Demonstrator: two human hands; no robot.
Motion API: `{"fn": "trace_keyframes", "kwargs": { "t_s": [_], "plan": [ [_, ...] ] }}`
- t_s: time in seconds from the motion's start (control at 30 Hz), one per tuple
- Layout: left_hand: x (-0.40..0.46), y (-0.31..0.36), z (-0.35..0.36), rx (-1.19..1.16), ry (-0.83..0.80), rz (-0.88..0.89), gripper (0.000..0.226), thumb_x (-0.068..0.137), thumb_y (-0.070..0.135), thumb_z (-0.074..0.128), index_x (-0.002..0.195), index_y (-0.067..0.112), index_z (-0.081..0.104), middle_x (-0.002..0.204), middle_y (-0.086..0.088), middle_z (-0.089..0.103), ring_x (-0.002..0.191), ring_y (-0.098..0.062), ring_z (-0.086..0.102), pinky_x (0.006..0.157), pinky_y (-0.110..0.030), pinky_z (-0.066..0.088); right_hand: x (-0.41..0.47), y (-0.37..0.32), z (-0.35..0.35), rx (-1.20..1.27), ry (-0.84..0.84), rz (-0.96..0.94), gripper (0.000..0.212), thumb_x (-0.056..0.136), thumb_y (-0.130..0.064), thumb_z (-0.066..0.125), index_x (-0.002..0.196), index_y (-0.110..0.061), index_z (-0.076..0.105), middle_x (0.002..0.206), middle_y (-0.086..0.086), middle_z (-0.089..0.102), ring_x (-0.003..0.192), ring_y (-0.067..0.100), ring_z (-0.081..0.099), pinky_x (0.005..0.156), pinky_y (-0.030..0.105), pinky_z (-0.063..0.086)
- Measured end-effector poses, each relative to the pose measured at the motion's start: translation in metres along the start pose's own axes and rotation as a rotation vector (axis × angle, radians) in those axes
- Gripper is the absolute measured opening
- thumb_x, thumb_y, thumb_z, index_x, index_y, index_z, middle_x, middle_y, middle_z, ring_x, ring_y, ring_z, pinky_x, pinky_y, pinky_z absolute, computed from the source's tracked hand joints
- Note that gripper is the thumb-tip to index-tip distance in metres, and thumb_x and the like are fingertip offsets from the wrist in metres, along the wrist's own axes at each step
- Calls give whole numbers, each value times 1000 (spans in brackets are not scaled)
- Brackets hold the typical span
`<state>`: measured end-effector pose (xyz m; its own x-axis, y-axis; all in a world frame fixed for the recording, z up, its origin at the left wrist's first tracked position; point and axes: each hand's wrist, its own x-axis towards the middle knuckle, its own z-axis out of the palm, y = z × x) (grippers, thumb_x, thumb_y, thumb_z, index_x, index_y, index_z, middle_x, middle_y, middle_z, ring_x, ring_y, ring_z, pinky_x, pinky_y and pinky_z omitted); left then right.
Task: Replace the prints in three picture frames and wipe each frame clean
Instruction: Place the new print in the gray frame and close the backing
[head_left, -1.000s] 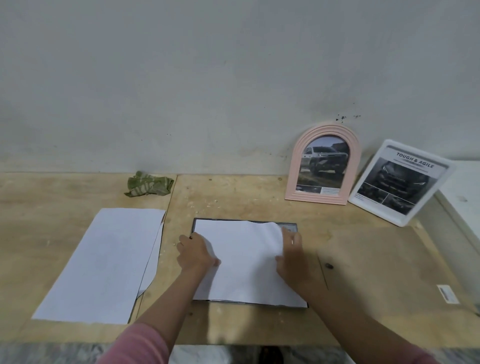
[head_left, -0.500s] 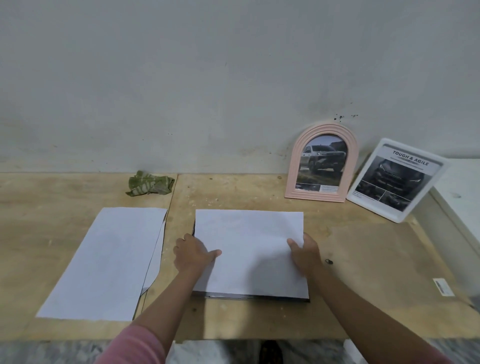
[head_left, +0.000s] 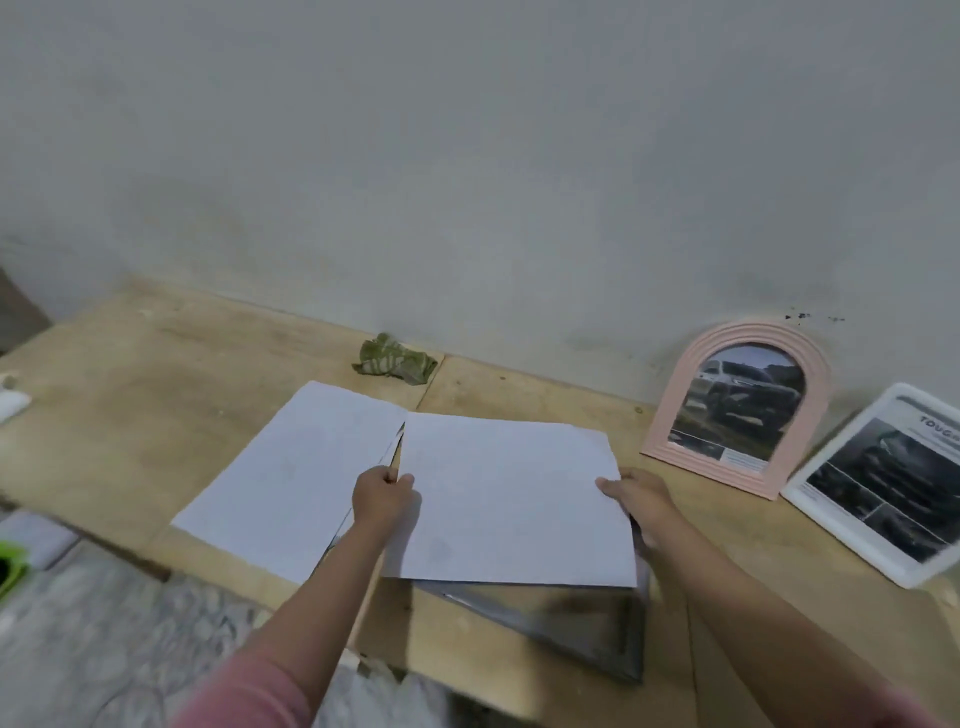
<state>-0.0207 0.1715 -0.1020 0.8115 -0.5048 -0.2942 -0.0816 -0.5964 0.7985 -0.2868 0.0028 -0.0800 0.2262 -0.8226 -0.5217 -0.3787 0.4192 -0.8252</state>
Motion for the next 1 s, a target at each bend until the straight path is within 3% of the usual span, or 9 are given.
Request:
{"fn": "trace_keyframes", "kwargs": {
  "t_s": [0.1,0.17,0.23,0.37,0.53,0.63,0.73,1.0],
  "plan": [
    [0,-13,-31,-85,105,-68,47,86,6,58,54,16,25,55,-1,27,52,-19,27,52,-29,22,12,-30,32,-167,-159,-9,15,80,-1,66,92,6,61,84,17,70,68,28,67,56,30,53],
    [2,-25,-55,-120,166,-125,45,87,7,57,55,17,25,55,0,27,52,-19,27,51,-29,23,17,-47,61,-211,-215,-37,24,79,-3,67,97,11,60,91,22,70,77,33,68,68,41,56],
    [5,-37,-84,-156,228,-162,45,87,9,56,56,17,24,56,-1,26,52,-19,26,51,-29,22,16,-66,100,-260,-238,-102,24,81,-6,66,99,8,59,93,22,69,80,32,68,73,43,55],
    [16,-72,-152,-221,302,-252,46,88,9,56,56,18,24,56,-2,25,52,-20,25,52,-30,19,-3,-99,198,-393,-287,-256,13,88,-9,59,98,-2,57,93,10,65,78,25,64,68,32,52],
    [39,-120,-239,-313,325,-363,28,84,4,56,63,14,39,70,-11,44,67,-21,45,58,-32,38,-21,-123,312,-535,-330,-378,12,92,-5,48,101,-5,56,87,9,57,62,14,50,48,21,37],
    [57,-147,-288,-354,319,-402,20,82,4,62,66,8,51,77,-16,58,74,-33,63,68,-45,55,-30,-136,373,-613,-299,-473,6,85,-3,55,87,-5,60,78,6,57,66,20,55,49,24,36],
    [68,-156,-323,-384,318,-417,23,83,3,65,65,5,51,72,-15,59,67,-29,60,71,-41,56,-33,-146,424,-599,-239,-498,13,82,-1,58,72,-9,55,68,3,54,65,20,51,48,24,34],
    [131,-180,-345,-338,315,-444,34,83,2,67,56,7,45,65,-15,56,59,-26,59,67,-42,57,-3,-170,527,-541,-155,-465,21,76,7,44,79,-7,59,78,7,54,70,23,49,60,26,38]
  ]
}}
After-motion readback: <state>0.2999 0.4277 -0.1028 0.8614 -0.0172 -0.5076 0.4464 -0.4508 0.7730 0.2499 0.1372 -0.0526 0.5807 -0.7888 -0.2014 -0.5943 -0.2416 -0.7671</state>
